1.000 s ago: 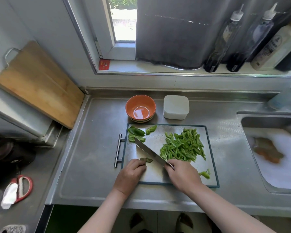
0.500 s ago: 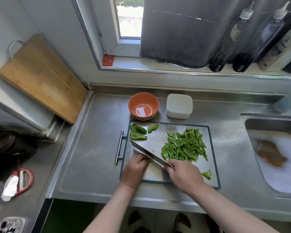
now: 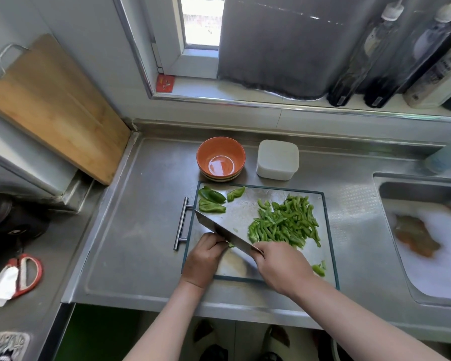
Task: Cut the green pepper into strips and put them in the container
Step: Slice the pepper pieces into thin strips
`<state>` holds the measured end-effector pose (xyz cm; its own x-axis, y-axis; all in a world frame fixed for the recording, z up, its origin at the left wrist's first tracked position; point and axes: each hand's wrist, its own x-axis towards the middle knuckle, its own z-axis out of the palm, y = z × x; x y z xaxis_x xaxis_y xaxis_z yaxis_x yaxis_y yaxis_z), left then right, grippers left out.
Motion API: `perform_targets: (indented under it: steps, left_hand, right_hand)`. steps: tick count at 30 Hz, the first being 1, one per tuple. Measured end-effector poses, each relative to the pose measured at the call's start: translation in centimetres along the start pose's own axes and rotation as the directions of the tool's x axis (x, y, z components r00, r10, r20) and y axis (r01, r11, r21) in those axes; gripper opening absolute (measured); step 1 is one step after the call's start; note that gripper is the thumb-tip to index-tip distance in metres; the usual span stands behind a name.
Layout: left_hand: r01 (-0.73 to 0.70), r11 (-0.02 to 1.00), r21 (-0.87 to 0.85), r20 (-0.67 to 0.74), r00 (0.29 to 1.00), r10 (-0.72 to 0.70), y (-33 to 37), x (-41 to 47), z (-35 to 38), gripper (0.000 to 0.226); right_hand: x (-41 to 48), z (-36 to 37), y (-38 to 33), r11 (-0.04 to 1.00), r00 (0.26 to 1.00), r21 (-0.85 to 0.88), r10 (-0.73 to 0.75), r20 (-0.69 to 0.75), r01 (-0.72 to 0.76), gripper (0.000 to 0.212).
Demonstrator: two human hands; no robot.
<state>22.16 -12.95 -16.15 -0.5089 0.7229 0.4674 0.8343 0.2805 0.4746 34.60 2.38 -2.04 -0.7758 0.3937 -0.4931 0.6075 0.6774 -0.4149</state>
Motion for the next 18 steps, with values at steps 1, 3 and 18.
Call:
perform_targets:
  steps: [1, 3, 18]
  left_hand:
    - [0.001, 1.0, -0.001, 0.004, 1.0, -0.001, -0.02, 0.01, -0.01, 0.015]
    - [-0.002, 1.0, -0.006, 0.014, 1.0, 0.003, -0.01, 0.05, -0.05, 0.014]
    - [-0.013, 1.0, 0.001, 0.012, 1.0, 0.013, 0.01, 0.15, -0.15, 0.012]
  right_hand:
    - [-0.03, -0.01, 0.03, 1.0, 1.0, -0.002, -0.002, 0.004, 0.002, 0.037]
    - [-0.11, -0.03, 0.2, 1.0, 1.0, -0.009, -0.002, 0.013, 0.003, 0.036]
    - [0.87, 0.38, 0.52, 0.997, 0.996, -0.077, 0.038, 0.081, -0.032, 0.03]
